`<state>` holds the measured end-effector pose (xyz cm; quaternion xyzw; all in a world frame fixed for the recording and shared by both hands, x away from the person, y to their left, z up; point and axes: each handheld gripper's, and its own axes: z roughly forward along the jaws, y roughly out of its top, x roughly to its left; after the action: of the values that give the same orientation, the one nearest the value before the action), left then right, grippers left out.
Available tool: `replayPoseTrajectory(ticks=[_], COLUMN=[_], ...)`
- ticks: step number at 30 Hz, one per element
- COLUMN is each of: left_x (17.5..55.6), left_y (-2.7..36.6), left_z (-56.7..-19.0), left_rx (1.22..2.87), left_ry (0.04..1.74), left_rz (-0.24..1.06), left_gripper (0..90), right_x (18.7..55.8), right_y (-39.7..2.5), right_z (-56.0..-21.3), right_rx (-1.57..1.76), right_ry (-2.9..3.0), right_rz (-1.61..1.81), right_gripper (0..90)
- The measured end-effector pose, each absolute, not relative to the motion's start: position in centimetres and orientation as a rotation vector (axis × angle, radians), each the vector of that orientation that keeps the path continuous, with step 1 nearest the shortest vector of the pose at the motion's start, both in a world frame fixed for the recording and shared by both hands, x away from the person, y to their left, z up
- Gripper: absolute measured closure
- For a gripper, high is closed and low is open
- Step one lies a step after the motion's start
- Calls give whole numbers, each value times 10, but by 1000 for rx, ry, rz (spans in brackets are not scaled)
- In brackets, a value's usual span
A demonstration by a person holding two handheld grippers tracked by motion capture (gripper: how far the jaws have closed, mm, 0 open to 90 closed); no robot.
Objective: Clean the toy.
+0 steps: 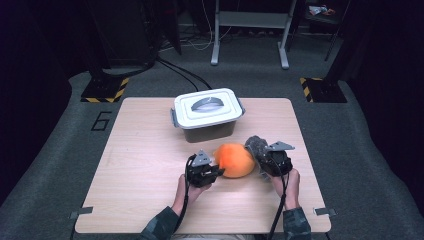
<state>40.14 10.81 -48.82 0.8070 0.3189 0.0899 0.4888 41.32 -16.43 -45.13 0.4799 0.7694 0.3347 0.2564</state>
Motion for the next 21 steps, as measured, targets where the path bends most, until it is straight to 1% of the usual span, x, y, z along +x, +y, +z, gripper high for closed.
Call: replayPoseTrajectory(ticks=[4, 7, 9, 10, 12, 14, 17, 19, 21], left_x=[403, 402, 403, 403, 401, 399, 398, 398, 399], left_y=[109, 109, 111, 111, 112, 110, 105, 102, 99], left_z=[-488, -487, -487, -487, -485, -482, -483, -486, -488], left_rx=[1953, 1962, 1954, 1945, 1951, 1987, 2029, 2046, 2056], left_ry=[777, 765, 762, 769, 751, 734, 722, 722, 716], left_rz=[214, 222, 214, 209, 245, 317, 369, 388, 395], left_gripper=[765, 756, 734, 714, 672, 577, 480, 433, 413], right_x=[405, 406, 409, 411, 413, 414, 415, 416, 418], right_y=[-147, -135, -135, -136, -140, -144, -147, -148, -147], right_z=[-435, -440, -446, -447, -448, -449, -450, -450, -450], right_rx=[1191, 1178, 1189, 1203, 1222, 1230, 1243, 1254, 1268], right_ry=[2147, 2184, 2193, 2189, 2189, 2194, 2196, 2192, 2184], right_rz=[963, 892, 888, 895, 913, 929, 948, 951, 949], right_gripper=[701, 708, 710, 711, 711, 711, 711, 711, 710])
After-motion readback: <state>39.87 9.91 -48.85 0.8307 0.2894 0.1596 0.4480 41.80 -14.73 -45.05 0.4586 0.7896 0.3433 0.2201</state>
